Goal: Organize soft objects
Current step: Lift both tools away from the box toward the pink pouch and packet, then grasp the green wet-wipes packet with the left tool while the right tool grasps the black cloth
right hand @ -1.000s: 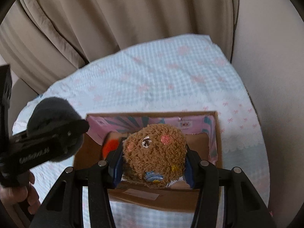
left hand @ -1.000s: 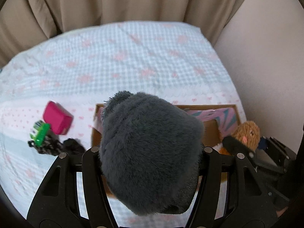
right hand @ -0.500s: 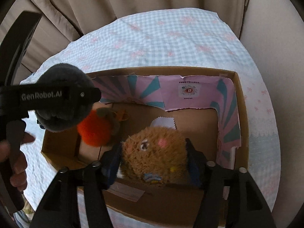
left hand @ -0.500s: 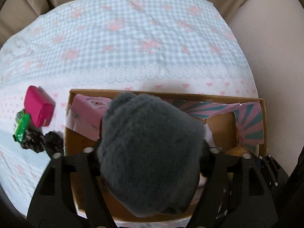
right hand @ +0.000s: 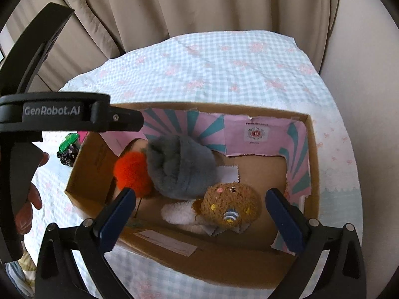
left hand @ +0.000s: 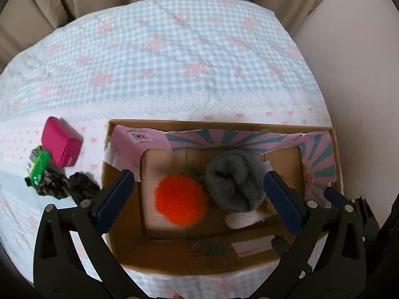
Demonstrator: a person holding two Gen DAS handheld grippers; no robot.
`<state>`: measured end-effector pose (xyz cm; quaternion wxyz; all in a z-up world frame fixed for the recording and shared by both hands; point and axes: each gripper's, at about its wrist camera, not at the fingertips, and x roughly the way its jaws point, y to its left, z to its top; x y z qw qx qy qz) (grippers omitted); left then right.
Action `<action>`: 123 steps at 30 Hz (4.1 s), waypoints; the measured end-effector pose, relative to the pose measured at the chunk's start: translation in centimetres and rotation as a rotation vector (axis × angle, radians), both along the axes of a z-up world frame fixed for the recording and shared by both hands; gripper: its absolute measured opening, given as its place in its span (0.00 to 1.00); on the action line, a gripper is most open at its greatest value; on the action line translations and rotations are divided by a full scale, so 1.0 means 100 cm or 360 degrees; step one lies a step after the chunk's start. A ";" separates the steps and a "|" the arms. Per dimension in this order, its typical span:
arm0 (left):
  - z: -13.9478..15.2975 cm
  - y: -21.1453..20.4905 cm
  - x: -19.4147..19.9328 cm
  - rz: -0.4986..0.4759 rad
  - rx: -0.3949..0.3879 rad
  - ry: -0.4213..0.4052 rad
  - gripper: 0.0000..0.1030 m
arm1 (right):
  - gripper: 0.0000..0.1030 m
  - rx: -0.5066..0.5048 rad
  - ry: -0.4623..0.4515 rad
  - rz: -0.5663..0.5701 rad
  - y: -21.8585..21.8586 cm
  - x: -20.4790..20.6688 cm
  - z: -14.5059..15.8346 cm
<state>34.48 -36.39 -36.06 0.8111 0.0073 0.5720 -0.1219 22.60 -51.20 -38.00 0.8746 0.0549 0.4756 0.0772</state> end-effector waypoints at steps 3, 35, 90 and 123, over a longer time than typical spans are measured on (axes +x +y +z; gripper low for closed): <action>0.015 0.004 -0.007 0.0000 -0.0016 -0.0028 1.00 | 1.00 -0.0011 -0.0022 0.0000 0.002 -0.003 0.012; 0.266 0.176 -0.225 0.0167 -0.0160 -0.0788 1.00 | 1.00 -0.0112 -0.0536 -0.0254 0.088 -0.157 0.263; -0.002 0.365 0.039 -0.1172 -0.0319 -0.0210 0.99 | 0.91 -0.0056 -0.0130 -0.0548 0.327 0.033 0.030; -0.113 0.324 0.090 -0.1745 -0.0374 0.0188 0.46 | 0.28 -0.0022 0.0098 -0.0670 0.304 0.083 -0.111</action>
